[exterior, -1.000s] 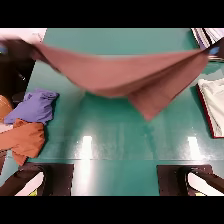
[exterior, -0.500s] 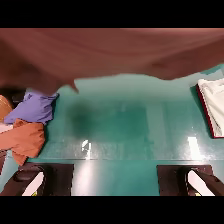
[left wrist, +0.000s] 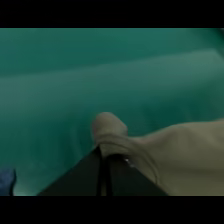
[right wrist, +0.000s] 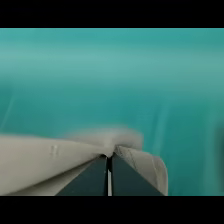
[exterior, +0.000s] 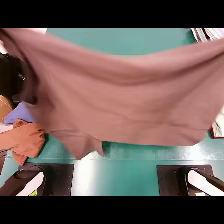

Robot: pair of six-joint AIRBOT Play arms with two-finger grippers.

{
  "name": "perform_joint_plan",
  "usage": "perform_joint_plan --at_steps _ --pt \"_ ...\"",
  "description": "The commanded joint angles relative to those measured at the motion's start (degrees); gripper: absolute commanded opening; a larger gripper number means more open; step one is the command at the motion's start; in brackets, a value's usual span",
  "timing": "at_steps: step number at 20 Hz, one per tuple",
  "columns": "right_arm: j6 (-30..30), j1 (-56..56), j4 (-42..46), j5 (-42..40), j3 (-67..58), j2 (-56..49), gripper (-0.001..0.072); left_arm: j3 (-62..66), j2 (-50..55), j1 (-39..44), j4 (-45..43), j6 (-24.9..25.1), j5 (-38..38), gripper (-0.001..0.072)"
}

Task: Fold the shirts.

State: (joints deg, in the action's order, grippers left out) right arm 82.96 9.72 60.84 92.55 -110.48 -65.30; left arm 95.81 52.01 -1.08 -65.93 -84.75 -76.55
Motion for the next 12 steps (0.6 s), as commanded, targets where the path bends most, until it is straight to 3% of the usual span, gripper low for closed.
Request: perform_joint_plan --at_steps 1,4,8,9,10,11,12 --pt "-0.02 -6.82 7.08 1.66 9.44 -9.64 0.0012 -17.09 6.36 0.39 1.42 1.95 1.9 0.0029" --pt "-0.09 -10.56 9.27 -3.67 12.22 -20.44 0.0013 -27.76 14.99 0.33 0.9 5.84 15.82 0.003" --pt "-0.04 -11.37 7.96 -8.44 4.68 -31.71 0.0017 -24.59 26.29 -0.28 0.22 6.91 25.46 0.0031" --pt "-0.04 -11.15 6.1 -8.04 2.36 -33.35 0.0061 -23.23 27.67 -0.72 -0.24 6.6 25.66 0.0133" --pt "-0.04 -10.62 3.93 -7.04 0.04 -34.64 0.0247 -22.23 28.22 -1.2 -0.22 6.03 25.44 0.0453" --pt "-0.07 -10.1 1.11 -5.44 -1.73 -35.32 0.0328 -21.49 28.15 -1.99 -0.09 4.68 24.41 0.0657" --pt "-0.35 -9.35 -1.38 -4.13 -2.4 -35.28 0.0328 -20.24 28.15 -2.97 -0.02 4.63 20.48 0.0652"
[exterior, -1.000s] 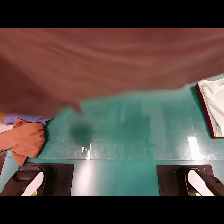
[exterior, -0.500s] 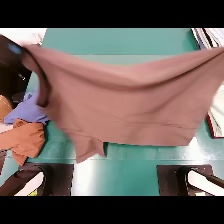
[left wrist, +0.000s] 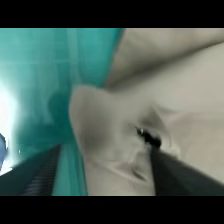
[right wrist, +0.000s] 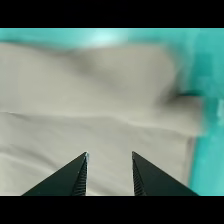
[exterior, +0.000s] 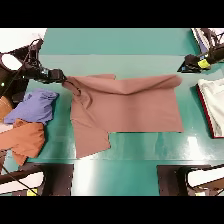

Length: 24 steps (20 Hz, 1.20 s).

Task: Fold the shirts.

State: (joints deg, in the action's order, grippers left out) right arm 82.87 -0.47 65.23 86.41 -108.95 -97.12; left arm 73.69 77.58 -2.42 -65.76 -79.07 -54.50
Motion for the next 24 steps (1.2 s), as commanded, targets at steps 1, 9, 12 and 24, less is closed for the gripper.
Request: perform_joint_plan --at_steps 1,9,12,24 --pt "-1.11 1.86 -7.91 3.41 -3.87 -2.97 0.0328 2.75 2.47 -2.69 -0.2 -0.96 -6.71 0.065" --pt "-6.51 8.13 -11.76 1.2 26.51 16.26 0.0327 -18.88 -3.56 -4.76 3.85 1.95 -15.45 0.0503" --pt "-7.17 8.39 -11.65 -2.54 36.54 22.77 0.0327 -27.76 -3.61 -4.74 8.22 3.08 -11.04 0.0502" --pt "-7.3 14.12 -6.73 -0.33 45.46 32.74 0.0327 -29.73 -4.9 1.97 9.57 1.11 -4.81 0.0029"
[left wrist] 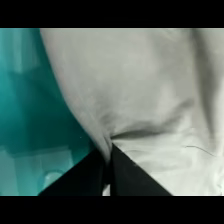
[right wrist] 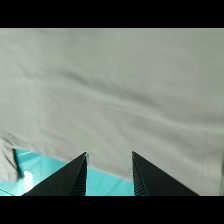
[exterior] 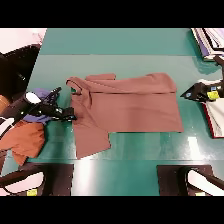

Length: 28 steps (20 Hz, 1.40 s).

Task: Fold the shirts.

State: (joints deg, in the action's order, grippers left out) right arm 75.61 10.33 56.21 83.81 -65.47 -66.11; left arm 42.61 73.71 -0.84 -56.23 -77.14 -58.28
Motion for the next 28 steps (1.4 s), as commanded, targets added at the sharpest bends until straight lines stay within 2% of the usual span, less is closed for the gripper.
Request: perform_joint_plan --at_steps 1,4,5,6,9,10,16,19,23,26,28 --pt "-0.04 6.27 2.32 2.23 4.59 2.6 0.0327 2.38 -2.4 0.39 -0.13 -0.81 -1.16 0.0029" --pt "-0.09 16.65 2.43 1.66 15.74 4.42 0.0328 4.85 -7.23 0.39 -0.31 -0.81 -0.7 0.0029" --pt "-0.09 19.87 2.43 1.51 19.41 4.42 0.0378 5.22 -8.63 0.39 -0.33 -0.81 -0.7 0.0029" --pt "-0.09 22.86 2.32 0.9 23.32 4.35 0.0471 5.35 -9.35 0.39 -0.31 -0.79 -0.66 0.0029" --pt "-0.33 26.99 2.27 -4.0 32.33 4.37 0.046 5.31 -9.68 0.39 -0.28 -0.83 -0.72 0.0029" --pt "-0.33 26.99 2.19 -5.86 34.49 4.37 0.0425 5.31 -9.68 0.39 -0.17 -0.85 -0.74 0.0029" --pt "-0.28 18.69 -2.27 -15.43 37.83 4.35 0.0422 5.31 -9.68 0.39 -0.13 -0.85 -0.81 0.0029" --pt "-0.26 14.43 -4.55 -20.06 37.81 4.37 0.0313 5.31 -9.68 0.39 -0.13 -0.83 -0.74 0.0029" --pt "-2.21 10.95 -5.25 -20.55 34.58 4.42 0.0016 5.38 -10.08 0.39 -0.2 -0.87 -1.42 0.0028" --pt "-3.08 7.85 -5.25 -15.47 26.14 5.73 0.0015 7.52 -14.95 0.37 -1.03 -2.6 -1.84 0.0028" --pt "-3.08 5.86 -5.27 -13.64 17.9 9.68 0.0015 13.27 -20.28 0.37 -2.23 -3.72 -4.66 0.0028"
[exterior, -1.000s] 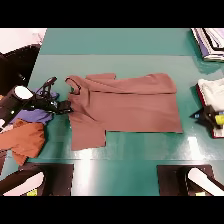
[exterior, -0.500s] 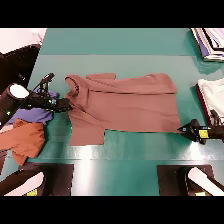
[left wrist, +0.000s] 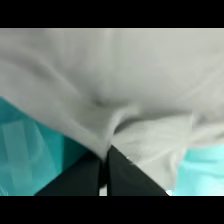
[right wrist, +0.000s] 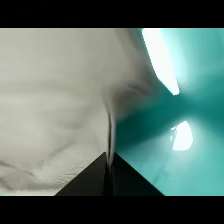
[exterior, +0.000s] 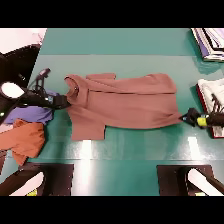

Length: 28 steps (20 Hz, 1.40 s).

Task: Fold the shirts.

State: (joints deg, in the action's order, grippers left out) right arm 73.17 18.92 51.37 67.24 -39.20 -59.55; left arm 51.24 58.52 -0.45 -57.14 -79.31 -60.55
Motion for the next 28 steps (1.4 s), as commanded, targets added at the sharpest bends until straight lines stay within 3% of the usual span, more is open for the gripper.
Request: perform_joint_plan --at_steps 1,6,10,15,18,22,26,28 --pt "-0.63 -3.43 -0.39 3.17 -13.49 5.75 0.0015 8.61 -7.56 -0.02 -1.97 -1.73 -3.89 0.0028" --pt "-0.61 -3.85 -0.13 -0.15 -41.57 16.26 0.0015 38.01 -15.52 0.0 -3.37 -1.99 -5.81 0.0028" --pt "-0.59 1.25 -0.15 0.55 -64.3 17.94 0.0014 63.17 -15.85 -0.02 -4.26 -5.9 -2.8 0.0028" --pt "4.61 12.79 -0.28 10.51 -86.23 10.49 0.0014 72.39 -15.5 -0.02 -10.56 -9.44 0.46 0.0027" --pt "5.92 13.57 -0.33 15.54 -83.27 7.56 0.0014 66.18 -13.07 0.0 -11.58 -10.56 -4.17 0.0028" --pt "5.88 6.95 2.19 20.59 -67.25 3.82 0.0014 51.98 -6.01 0.0 -10.58 -10.71 -12.13 0.0029" --pt "8.87 -7.5 24.85 25.88 -57.59 -5.9 0.0014 38.84 4.59 0.0 -8.39 -9.86 -13.94 0.0029" --pt "8.9 -12.44 29.53 25.77 -54.18 -12.59 0.0014 34.34 10.73 0.0 -8.46 -7.34 -12.59 0.0029"
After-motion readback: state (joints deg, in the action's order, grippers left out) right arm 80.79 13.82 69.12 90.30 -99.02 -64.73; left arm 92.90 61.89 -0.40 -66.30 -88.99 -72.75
